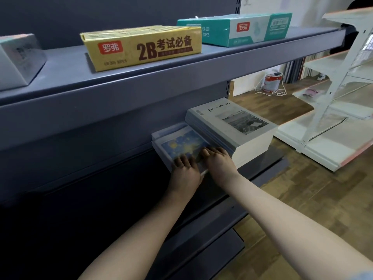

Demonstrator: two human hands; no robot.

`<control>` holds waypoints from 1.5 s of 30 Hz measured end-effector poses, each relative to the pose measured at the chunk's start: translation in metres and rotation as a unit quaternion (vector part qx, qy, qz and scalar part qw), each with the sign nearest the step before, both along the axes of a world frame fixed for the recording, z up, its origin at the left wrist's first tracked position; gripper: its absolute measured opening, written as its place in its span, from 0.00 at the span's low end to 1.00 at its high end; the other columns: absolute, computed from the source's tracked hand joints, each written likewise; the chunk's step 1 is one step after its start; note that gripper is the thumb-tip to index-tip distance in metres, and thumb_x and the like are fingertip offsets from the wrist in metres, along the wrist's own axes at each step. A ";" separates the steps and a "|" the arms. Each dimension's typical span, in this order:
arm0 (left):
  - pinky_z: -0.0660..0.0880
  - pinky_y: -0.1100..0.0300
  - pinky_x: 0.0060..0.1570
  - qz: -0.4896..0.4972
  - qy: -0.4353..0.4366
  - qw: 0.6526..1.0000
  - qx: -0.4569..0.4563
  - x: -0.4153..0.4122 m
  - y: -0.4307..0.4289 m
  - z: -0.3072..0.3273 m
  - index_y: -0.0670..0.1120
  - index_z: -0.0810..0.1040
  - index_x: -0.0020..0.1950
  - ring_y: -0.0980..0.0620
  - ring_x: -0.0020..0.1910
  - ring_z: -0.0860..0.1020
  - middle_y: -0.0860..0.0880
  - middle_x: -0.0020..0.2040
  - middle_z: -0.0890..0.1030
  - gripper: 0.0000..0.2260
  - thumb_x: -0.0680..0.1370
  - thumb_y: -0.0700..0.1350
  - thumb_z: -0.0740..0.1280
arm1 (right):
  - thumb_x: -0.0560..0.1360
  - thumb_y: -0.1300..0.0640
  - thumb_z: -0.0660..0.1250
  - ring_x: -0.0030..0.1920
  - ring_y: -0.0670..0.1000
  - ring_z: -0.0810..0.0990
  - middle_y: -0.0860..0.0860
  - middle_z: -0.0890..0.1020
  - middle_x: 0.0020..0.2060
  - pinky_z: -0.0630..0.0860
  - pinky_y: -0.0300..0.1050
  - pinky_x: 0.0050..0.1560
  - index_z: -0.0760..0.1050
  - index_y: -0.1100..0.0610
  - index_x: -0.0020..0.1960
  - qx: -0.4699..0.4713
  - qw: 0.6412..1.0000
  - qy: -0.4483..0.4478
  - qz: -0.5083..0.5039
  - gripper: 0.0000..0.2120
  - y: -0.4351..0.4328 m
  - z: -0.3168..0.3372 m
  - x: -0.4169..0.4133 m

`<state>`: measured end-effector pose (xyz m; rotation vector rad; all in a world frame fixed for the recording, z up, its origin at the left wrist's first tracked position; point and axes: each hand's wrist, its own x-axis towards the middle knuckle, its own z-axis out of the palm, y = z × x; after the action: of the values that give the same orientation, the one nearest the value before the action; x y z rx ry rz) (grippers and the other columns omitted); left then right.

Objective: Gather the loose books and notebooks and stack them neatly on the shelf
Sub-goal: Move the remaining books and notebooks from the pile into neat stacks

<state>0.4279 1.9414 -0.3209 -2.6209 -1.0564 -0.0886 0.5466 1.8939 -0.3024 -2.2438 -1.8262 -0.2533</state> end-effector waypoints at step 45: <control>0.45 0.49 0.74 0.001 -0.097 0.989 -0.110 0.008 0.055 -0.002 0.43 0.48 0.77 0.42 0.76 0.49 0.43 0.77 0.52 0.34 0.78 0.53 0.62 | 0.81 0.54 0.54 0.76 0.55 0.43 0.57 0.45 0.77 0.37 0.51 0.73 0.42 0.60 0.77 -0.110 0.993 0.031 -0.027 0.31 0.047 -0.006 -0.006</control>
<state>0.4355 1.9965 -0.3231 -2.8556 -1.1949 -0.2433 0.5401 1.9407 -0.3083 -2.4197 -1.8421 0.0101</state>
